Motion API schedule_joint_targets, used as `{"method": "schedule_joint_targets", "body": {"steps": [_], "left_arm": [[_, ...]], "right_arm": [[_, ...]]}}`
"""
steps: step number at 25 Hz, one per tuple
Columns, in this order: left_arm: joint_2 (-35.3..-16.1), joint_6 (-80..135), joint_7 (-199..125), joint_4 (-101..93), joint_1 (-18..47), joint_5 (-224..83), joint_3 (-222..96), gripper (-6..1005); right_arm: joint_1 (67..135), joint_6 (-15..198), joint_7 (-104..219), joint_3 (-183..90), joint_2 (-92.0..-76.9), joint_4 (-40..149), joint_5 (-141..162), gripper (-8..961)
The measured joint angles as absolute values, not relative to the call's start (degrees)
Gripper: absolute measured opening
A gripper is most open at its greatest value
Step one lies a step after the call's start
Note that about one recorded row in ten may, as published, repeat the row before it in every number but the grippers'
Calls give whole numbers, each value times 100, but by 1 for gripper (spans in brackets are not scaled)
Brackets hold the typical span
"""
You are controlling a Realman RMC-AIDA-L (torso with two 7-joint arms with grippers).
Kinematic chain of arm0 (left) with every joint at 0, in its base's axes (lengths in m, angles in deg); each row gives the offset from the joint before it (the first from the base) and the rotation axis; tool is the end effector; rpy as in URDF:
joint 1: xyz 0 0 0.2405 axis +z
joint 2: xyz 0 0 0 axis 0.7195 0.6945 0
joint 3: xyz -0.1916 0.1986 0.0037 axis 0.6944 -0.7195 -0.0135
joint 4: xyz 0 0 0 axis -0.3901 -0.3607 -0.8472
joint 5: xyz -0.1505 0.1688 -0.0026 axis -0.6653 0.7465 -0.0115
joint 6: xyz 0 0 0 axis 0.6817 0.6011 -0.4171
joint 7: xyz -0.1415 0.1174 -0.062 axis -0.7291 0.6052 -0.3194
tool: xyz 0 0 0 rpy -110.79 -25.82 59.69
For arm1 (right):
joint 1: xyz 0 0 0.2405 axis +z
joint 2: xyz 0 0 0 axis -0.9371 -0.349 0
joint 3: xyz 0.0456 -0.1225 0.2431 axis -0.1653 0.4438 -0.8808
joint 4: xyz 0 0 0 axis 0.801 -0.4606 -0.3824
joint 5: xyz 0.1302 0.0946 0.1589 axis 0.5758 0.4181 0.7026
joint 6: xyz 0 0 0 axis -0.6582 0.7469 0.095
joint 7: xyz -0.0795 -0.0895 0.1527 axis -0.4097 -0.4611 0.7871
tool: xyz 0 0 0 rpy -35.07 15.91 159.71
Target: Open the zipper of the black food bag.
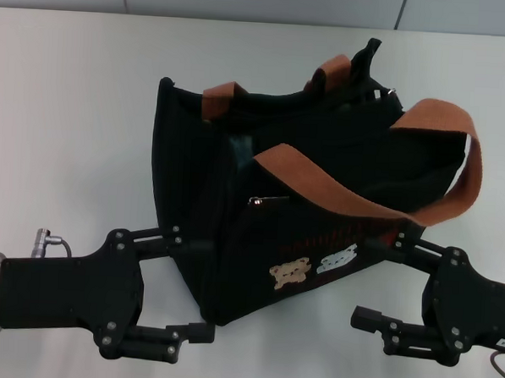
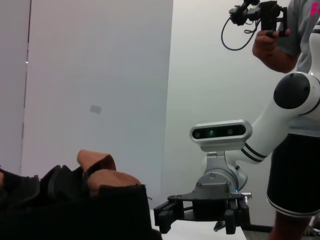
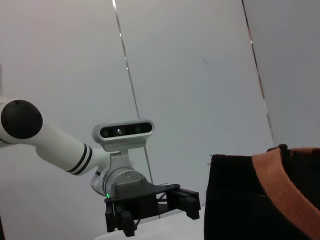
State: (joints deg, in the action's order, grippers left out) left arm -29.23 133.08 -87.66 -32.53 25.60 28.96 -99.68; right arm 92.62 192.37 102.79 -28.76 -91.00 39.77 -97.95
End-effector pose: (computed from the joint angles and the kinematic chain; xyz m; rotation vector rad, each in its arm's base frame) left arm -0.2704 0.2454 -0.0538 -2.8764 -0.1467 -1.1152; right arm 0.2753 0.2485 -0.0756 -2.7455 0.3573 1.1873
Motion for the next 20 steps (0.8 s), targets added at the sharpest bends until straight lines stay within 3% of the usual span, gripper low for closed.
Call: {"method": "schedule_joint_targets", "body": {"steps": [20], "left_arm": [[-2925,13310,-8711,-3287,2637,2857,-9922,822]], "right_arm": [[9280,19157,10295,-2859,-9120,3920,-9773,834]]}}
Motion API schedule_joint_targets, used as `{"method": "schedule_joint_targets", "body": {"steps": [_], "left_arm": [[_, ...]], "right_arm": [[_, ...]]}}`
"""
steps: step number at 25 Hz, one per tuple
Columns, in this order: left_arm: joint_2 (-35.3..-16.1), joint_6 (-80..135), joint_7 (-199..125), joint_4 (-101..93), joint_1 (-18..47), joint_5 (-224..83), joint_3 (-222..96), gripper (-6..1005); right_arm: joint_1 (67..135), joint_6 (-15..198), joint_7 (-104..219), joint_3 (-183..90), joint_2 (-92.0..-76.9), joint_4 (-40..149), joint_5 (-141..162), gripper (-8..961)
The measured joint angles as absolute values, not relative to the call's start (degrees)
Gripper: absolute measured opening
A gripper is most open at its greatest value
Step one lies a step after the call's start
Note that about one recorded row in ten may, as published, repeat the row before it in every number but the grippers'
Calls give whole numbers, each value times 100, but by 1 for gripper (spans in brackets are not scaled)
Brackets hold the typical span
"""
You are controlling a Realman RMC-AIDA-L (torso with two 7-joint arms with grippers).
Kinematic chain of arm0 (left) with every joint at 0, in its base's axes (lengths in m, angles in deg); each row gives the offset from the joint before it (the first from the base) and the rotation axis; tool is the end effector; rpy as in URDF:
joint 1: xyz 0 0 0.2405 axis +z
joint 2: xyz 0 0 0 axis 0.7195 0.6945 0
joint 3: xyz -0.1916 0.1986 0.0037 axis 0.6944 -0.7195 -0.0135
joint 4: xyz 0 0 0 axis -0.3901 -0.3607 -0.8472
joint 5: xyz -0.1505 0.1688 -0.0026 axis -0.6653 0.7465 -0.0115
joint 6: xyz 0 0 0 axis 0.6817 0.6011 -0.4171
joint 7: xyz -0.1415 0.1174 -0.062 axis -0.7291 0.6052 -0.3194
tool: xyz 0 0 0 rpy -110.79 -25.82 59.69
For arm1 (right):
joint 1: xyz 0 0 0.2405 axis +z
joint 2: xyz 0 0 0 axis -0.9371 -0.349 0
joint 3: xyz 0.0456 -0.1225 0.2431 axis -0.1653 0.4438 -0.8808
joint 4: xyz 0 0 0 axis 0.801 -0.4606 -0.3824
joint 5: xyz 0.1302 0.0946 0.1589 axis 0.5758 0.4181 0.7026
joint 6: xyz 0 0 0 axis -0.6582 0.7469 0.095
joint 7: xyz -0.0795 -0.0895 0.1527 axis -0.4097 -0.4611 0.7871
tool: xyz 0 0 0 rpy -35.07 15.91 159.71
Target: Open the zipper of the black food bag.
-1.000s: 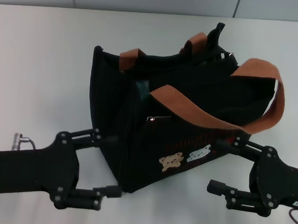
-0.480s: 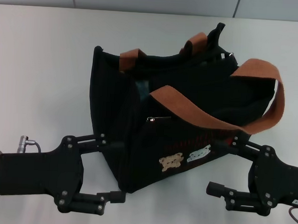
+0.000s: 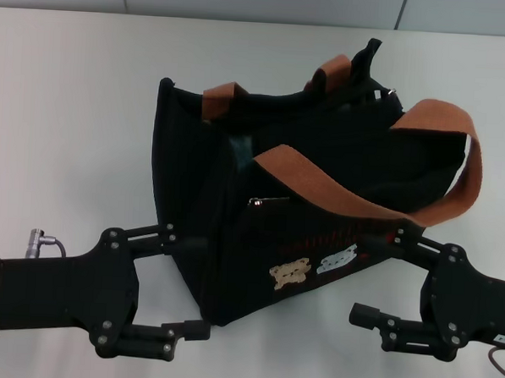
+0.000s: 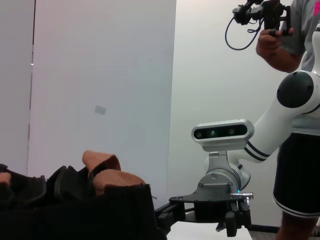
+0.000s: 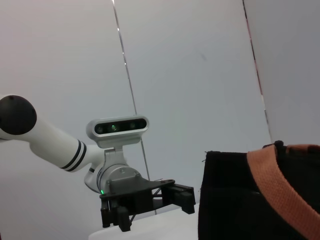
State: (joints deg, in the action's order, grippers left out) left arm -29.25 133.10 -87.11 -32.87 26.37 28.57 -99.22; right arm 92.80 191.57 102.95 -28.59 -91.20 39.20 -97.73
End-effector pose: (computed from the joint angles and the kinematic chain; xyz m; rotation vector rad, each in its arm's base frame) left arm -0.2732 0.2440 -0.0516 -2.8535 -0.1442 -1.1128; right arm 0.2757 0.2519 -0.0767 -2.7447 0.3538 1.1667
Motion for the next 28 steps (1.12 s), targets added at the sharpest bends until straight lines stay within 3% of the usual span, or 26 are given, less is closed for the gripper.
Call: {"method": "schedule_joint_targets", "body": {"steps": [28], "left_arm": [[-2925,13308,-8627,-3301,2703,2843,-9913,822]], "right_arm": [[9248,19171,10204,-2907,-9127,3920,-9733,834]]}}
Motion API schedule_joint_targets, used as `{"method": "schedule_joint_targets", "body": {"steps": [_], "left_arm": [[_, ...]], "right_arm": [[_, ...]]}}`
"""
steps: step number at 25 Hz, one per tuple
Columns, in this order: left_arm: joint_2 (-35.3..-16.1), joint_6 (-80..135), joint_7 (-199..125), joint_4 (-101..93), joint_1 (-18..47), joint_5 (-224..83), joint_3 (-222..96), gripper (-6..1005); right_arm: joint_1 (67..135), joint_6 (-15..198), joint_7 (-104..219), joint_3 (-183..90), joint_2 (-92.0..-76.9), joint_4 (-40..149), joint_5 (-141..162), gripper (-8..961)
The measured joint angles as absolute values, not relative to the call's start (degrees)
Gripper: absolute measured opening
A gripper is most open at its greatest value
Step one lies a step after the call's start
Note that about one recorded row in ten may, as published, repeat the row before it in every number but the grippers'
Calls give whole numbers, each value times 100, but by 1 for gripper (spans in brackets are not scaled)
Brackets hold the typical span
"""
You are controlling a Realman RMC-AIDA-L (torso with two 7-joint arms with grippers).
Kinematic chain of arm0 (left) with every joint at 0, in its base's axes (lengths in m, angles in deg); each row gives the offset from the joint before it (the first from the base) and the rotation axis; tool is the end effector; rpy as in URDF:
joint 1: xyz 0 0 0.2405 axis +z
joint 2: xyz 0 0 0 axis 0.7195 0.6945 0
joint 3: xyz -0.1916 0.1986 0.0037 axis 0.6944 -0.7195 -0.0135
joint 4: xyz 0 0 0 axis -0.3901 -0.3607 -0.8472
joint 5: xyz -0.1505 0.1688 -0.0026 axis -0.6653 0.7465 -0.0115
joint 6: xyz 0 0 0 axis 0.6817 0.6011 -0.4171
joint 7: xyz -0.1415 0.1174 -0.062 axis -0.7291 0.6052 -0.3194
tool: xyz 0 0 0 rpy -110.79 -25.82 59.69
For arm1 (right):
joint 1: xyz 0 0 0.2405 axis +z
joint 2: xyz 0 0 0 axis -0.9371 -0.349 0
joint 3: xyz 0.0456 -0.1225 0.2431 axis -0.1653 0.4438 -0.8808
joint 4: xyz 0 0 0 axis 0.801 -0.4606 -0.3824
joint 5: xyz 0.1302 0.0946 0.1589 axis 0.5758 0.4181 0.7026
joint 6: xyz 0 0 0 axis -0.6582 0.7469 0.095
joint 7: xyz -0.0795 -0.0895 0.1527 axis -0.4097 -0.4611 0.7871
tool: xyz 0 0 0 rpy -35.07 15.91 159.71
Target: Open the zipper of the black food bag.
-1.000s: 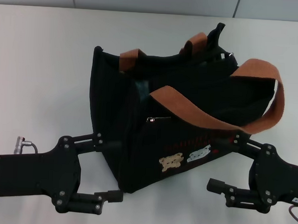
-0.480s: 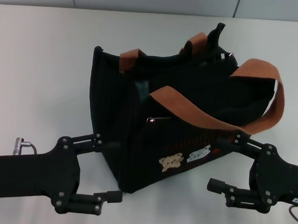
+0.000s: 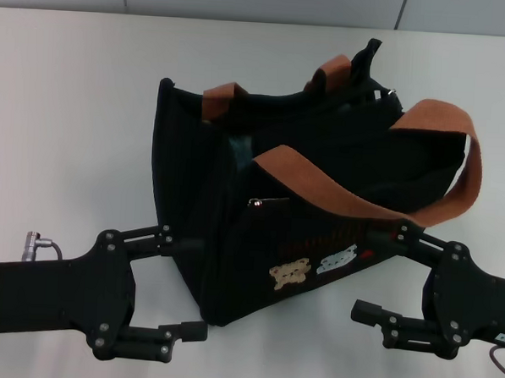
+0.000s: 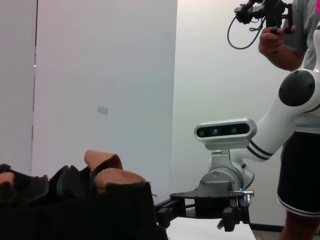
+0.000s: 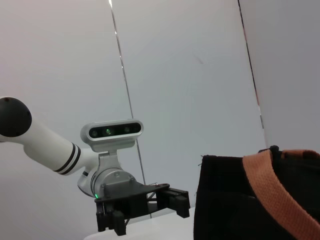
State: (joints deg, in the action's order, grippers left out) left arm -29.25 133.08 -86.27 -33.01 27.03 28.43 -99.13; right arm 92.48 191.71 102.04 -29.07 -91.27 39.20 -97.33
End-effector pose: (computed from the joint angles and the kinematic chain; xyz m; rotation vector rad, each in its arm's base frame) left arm -0.2759 0.2417 -0.0509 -2.8413 -0.1361 -1.1072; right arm 0.2762 0.2519 -0.0753 -2.7234 0.3379 1.1719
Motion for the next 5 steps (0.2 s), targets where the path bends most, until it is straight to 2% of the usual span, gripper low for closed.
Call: {"method": "schedule_joint_targets", "body": {"steps": [5], "left_arm": [[-2925,13305,-8556,-3297,2707,2843,-9890,822]], "right_arm": [[9251,19177,10204,-2907,-9127,3920,-9733,834]]}}
